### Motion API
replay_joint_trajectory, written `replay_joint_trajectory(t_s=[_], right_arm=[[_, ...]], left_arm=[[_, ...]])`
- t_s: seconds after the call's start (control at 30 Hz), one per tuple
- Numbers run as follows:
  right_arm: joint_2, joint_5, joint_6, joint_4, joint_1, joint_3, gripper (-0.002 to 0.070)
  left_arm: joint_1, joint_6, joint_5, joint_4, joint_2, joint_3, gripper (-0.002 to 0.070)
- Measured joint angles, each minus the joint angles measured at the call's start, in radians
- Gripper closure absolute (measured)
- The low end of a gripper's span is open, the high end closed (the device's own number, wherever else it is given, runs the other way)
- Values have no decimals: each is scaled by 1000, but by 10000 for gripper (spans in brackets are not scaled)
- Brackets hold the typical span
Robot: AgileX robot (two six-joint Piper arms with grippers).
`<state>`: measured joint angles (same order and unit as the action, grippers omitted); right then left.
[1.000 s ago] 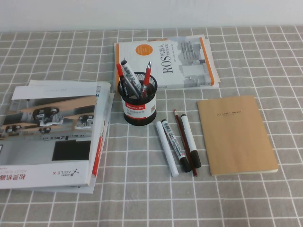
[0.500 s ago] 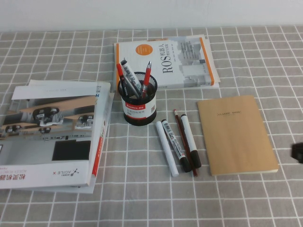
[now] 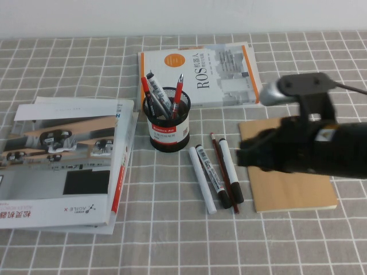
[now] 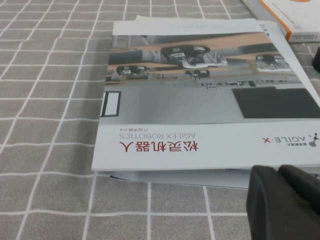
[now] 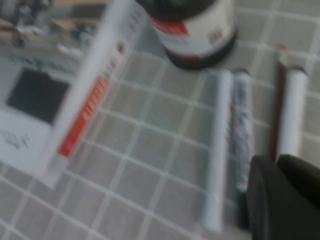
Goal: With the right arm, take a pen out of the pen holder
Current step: 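Take a marker out of the pen holder and lay it on the table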
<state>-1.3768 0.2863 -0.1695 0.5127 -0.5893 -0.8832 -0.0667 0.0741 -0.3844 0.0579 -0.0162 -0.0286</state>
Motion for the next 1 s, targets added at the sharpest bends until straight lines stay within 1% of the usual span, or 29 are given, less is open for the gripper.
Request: replay_joint_trajectory(t_s=[0.07,0.17,0.2,0.27,0.33,0.53,0.6,0.73,1.0], right_arm=[[-46,-70,0,29,-39,-27,688],[-102,-146,-2,65,-65,-62,685],[-120,-169,-2,77,-67,-71,679],[-155,-203,-2,91,-67,-94,644],[-181,-223,-4,104,-67,-116,598],[-264,-261,-4,167,-69,-208,367],[-297,-273,-4,174,-69,-248,323],[-376,-295,-4,194,-69,-342,292],[-535,-319,-6,218,-69,-532,285]], left_arm=[[0,0,0,0,0,0,678],[0,0,0,0,0,0,678],[0,0,0,0,0,0,678],[0,0,0,0,0,0,678],[0,0,0,0,0,0,678],[0,0,0,0,0,0,678],[0,0,0,0,0,0,678],[0,0,0,0,0,0,678],[0,0,0,0,0,0,678]])
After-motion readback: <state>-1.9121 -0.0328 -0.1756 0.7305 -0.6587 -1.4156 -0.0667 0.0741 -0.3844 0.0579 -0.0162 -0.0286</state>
